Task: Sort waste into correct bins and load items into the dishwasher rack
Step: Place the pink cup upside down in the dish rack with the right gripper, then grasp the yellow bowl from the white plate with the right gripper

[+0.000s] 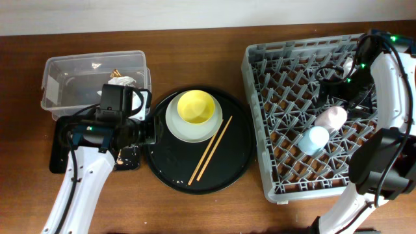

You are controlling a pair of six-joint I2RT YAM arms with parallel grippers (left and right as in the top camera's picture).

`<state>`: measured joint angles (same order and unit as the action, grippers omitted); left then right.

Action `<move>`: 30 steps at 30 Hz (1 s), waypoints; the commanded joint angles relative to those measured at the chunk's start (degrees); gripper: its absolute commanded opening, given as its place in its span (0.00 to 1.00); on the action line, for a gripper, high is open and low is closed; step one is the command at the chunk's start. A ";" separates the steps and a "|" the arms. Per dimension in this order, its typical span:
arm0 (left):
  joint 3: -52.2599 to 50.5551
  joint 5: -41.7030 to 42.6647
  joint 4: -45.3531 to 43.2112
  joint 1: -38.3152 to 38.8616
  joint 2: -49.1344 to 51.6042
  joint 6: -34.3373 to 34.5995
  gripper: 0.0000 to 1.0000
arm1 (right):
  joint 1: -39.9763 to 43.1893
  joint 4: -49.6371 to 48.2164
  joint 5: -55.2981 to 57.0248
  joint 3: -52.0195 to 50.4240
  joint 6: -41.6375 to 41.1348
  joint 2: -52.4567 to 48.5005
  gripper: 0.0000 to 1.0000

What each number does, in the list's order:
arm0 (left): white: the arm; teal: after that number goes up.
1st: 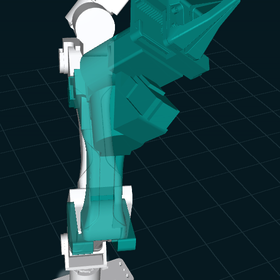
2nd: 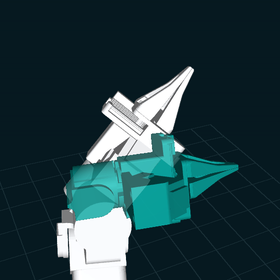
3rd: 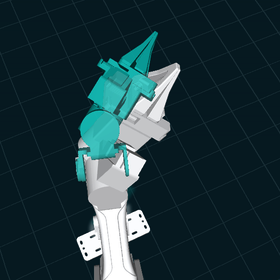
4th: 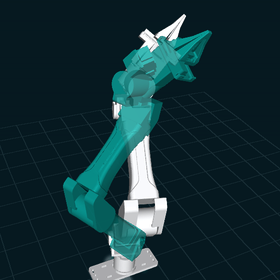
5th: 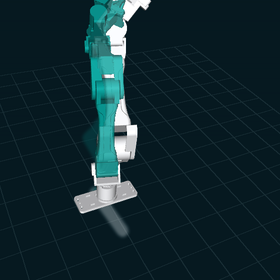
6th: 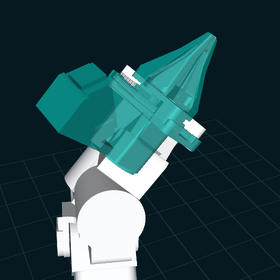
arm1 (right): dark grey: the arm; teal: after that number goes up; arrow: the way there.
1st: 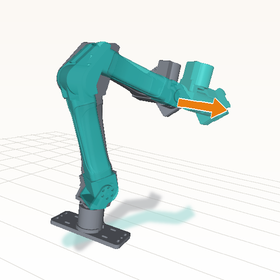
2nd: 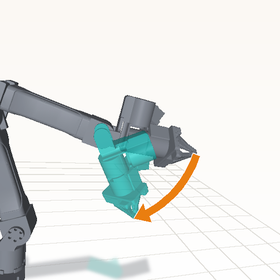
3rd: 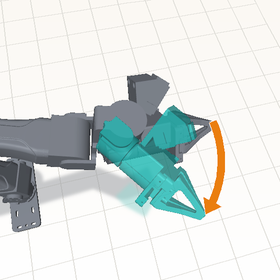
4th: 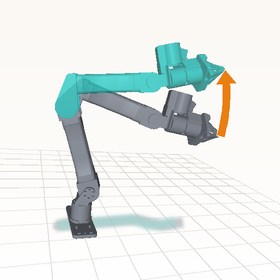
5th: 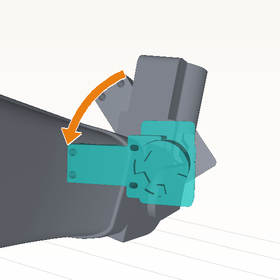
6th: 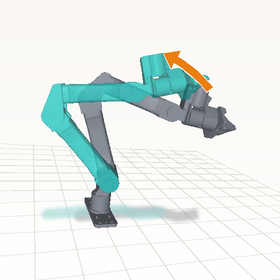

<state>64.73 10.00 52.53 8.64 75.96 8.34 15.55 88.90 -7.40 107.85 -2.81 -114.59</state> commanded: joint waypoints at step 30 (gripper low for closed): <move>-0.07 -8.74 8.41 -15.34 -0.79 3.85 0.74 | -44.15 -27.15 -2.47 3.78 -14.25 -17.81 0.43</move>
<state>64.73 1.48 60.88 -6.46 75.96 11.79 -28.49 62.46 -10.41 111.74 -14.00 -131.37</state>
